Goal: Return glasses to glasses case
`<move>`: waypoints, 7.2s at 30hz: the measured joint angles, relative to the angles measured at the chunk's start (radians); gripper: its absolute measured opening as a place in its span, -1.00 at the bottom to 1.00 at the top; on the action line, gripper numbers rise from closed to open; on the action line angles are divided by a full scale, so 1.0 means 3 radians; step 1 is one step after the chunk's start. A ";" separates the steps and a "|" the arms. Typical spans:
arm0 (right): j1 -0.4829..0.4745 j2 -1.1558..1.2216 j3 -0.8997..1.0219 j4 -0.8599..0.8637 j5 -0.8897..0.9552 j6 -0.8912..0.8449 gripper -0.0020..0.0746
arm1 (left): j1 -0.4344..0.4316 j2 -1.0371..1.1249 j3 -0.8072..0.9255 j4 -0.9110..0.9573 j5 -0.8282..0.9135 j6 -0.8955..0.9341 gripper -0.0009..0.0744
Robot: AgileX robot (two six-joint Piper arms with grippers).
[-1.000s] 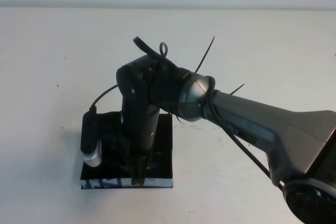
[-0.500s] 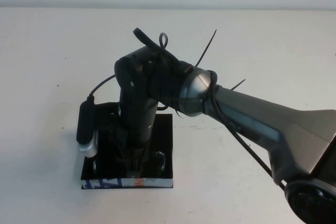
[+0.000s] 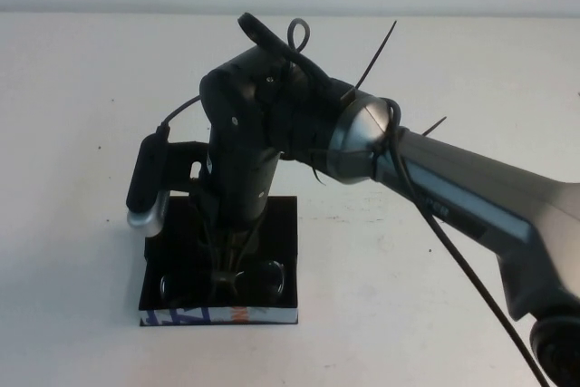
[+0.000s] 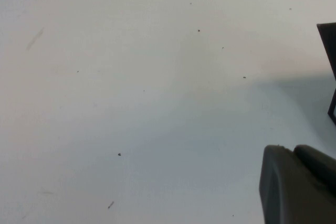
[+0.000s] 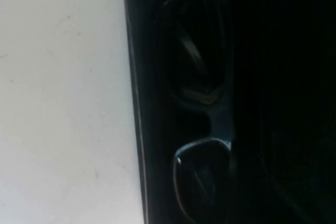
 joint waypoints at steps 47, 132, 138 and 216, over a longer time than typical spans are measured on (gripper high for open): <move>-0.0057 -0.0277 0.0002 -0.0401 0.0029 0.0425 -0.97 | 0.0000 0.0000 0.0000 -0.0227 -0.0939 -0.0717 -0.98; -0.0462 0.0271 -0.0307 0.0265 -0.0323 0.1387 -0.98 | -0.0142 0.5662 -0.1528 -0.6151 0.1205 0.6330 -0.98; -0.0462 0.0265 -0.0408 0.0426 -0.0027 0.1336 -0.98 | -0.0142 0.5662 -0.1528 -0.6151 0.1205 0.6330 -0.98; -0.0131 -0.2473 0.1442 -0.0008 0.0056 0.2431 -0.98 | -0.0444 0.0951 -0.1163 -0.5409 -0.0514 0.5163 -0.98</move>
